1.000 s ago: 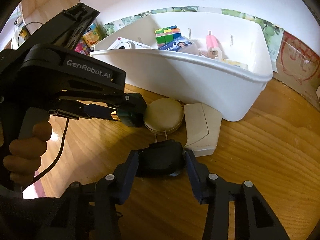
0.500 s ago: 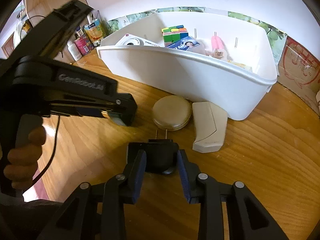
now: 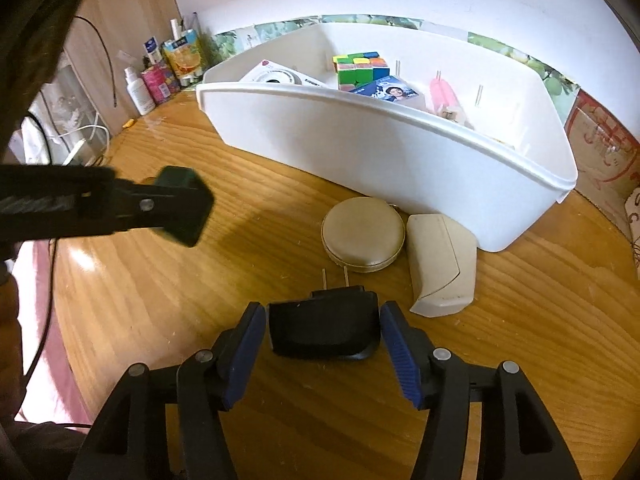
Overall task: Organize rigid objects
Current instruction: 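Close left gripper on green-capped gold bottle while right gripper closes on black plug, then carry bottle into bin and open left gripper while right gripper drops plug there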
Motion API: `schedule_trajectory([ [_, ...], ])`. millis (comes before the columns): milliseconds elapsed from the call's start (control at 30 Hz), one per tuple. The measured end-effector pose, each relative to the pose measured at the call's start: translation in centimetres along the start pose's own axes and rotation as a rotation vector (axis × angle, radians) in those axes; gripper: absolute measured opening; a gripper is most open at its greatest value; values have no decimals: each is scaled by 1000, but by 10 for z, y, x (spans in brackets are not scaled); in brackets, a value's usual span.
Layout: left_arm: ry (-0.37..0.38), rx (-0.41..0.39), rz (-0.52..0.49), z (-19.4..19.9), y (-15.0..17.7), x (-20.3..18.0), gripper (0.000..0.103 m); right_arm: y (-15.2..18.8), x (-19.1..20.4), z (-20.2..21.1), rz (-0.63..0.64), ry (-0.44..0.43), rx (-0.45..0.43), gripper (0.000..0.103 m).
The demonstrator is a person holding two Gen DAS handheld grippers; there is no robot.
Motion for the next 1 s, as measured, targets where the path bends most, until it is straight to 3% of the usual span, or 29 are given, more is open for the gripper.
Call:
schedule_trajectory([
  [233, 7, -27, -50, 4, -17, 10, 53, -8, 2, -7, -55, 57, -5, 60],
  [267, 9, -29, -57, 5, -18, 12, 53, -8, 2, -8, -61, 65, -6, 59],
  [367, 12, -37, -79, 10, -22, 20, 53, -10, 3, -9, -79, 92, -9, 43],
  [567, 19, -40, -112, 16, -28, 39, 53, -12, 15, -11, -88, 127, -10, 43],
  [767, 28, -53, -158, 25, -38, 54, 53, -10, 38, -12, -118, 111, 0, 41],
  [1000, 36, -119, -218, 43, -63, 66, 53, -24, 73, -2, -131, 65, -60, 39],
])
Point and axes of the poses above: each gripper's, at about its wrist camera, not at the fingertips, and z roughly against the way its jaws point, x to its left, y to its underside, the point moved 8 cm from there along -z, roughly the way its jaws point, and after that the axes turned 2 degrees about -z, right-handed, at the moved point
